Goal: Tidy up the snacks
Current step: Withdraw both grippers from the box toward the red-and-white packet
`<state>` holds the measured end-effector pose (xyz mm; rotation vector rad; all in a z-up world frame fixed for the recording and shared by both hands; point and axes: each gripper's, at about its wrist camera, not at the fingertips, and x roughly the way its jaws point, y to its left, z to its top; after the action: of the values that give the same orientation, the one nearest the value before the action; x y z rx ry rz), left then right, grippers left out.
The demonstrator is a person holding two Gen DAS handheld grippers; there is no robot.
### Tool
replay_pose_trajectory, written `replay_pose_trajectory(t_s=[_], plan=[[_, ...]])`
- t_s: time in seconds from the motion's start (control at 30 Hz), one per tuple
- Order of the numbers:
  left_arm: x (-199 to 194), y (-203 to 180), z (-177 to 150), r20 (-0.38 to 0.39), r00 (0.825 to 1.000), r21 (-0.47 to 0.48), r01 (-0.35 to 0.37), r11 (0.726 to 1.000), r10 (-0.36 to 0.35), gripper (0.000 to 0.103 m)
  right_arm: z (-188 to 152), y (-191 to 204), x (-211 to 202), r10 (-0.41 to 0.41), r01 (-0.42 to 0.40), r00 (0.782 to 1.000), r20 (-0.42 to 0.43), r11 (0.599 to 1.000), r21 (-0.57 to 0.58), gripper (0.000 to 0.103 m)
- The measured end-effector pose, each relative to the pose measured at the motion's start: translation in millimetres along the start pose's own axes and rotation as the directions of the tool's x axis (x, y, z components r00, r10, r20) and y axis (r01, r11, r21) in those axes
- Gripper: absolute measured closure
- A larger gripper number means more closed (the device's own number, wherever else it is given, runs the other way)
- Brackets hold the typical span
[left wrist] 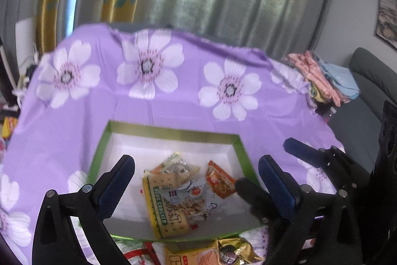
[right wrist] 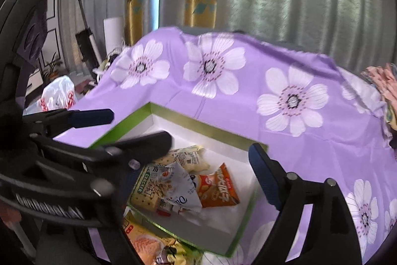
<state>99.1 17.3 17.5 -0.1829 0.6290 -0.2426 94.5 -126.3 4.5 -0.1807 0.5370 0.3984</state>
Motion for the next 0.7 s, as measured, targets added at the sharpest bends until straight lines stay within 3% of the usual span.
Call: replay_pose_trajectory(t_s=[0.17, 0.27, 0.43, 0.6, 0.7], plan=[[-39, -7, 2, 0.081, 0.996, 0.034, -0.027, 0.999, 0.025, 0.003, -2, -2, -35, -0.011, 0.010, 0.998, 0.063, 1.000, 0.027, 0.009], [-60, 0, 0, 0.104, 0.994, 0.031, -0.041, 0.999, 0.037, 0.002, -8, -3, -48, -0.011, 0.008, 0.998, 0.059, 0.999, 0.045, 0.006], [-80, 41, -11, 0.086, 0.989, -0.092, -0.112, 0.989, 0.120, 0.001, -28, 9, -59, 0.043, -0.043, 0.999, 0.006, 0.999, 0.025, 0.005], [-76, 97, -47, -0.031, 0.988, -0.273, -0.155, 0.949, 0.152, 0.001, -53, 33, -56, 0.146, -0.148, 0.987, -0.062, 0.989, -0.014, 0.005], [-64, 113, -69, -0.132, 0.979, -0.322, -0.192, 0.927, 0.156, 0.001, -67, 53, -45, 0.243, -0.247, 0.963, -0.115, 0.969, -0.018, 0.005]])
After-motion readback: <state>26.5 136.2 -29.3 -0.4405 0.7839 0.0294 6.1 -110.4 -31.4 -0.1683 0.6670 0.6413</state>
